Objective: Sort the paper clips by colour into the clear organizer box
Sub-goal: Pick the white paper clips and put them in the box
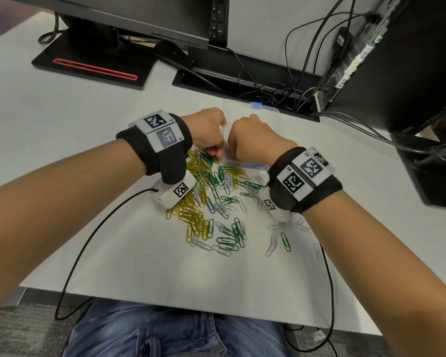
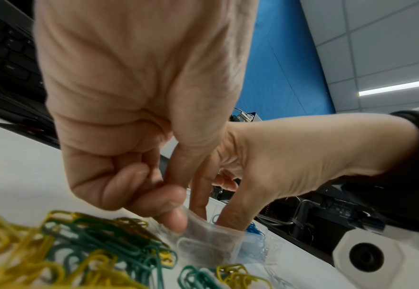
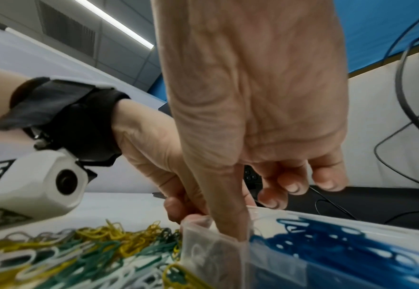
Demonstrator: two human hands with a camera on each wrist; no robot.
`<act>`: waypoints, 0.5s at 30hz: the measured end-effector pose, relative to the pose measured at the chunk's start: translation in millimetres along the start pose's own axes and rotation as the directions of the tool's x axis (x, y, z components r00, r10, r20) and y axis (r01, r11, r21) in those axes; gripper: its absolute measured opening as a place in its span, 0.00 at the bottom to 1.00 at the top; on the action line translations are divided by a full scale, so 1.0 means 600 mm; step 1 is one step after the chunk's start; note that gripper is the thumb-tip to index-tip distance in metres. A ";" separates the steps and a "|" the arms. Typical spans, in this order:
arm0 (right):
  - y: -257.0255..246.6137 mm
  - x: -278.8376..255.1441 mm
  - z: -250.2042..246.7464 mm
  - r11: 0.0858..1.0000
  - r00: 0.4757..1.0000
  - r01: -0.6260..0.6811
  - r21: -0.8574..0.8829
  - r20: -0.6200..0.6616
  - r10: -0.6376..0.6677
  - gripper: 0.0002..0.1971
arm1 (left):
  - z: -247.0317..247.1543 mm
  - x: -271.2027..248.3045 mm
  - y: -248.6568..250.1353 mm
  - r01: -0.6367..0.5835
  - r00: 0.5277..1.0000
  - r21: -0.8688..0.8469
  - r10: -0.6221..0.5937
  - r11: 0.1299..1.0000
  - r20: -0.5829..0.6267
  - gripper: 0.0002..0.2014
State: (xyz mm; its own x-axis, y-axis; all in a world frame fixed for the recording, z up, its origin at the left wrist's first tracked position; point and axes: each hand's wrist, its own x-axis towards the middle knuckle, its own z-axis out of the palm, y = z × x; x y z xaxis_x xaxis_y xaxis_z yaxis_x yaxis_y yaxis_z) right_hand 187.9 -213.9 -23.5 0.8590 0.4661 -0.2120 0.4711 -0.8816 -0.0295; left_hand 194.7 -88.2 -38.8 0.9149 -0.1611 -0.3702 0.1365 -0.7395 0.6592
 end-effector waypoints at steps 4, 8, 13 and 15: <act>-0.003 -0.001 0.002 0.999 0.999 0.027 -0.042 -0.026 -0.029 0.13 | 0.001 -0.002 0.001 0.000 1.000 -0.004 0.000 1.000 0.006 0.29; 0.006 -0.004 0.000 0.996 0.996 0.084 -0.039 0.014 -0.083 0.10 | 0.000 -0.002 0.002 0.002 1.000 -0.011 -0.002 1.000 0.006 0.29; 0.019 -0.002 -0.005 0.995 0.994 0.082 0.056 0.074 -0.086 0.06 | 0.000 -0.002 0.003 0.002 1.000 -0.024 -0.002 1.000 0.013 0.28; 0.025 -0.004 -0.006 0.991 0.995 0.079 0.108 0.060 -0.086 0.06 | 0.000 -0.002 0.003 0.006 1.000 -0.027 -0.005 1.000 0.015 0.28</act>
State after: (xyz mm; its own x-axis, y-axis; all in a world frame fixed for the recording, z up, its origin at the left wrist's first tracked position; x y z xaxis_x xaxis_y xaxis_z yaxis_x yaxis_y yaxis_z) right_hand 193.6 -228.0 -19.6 0.8018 0.5348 -0.2665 0.5131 -0.8448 -0.1516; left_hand 193.8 -89.4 -37.2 0.9084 -0.1670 -0.3834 0.1520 -0.7222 0.6747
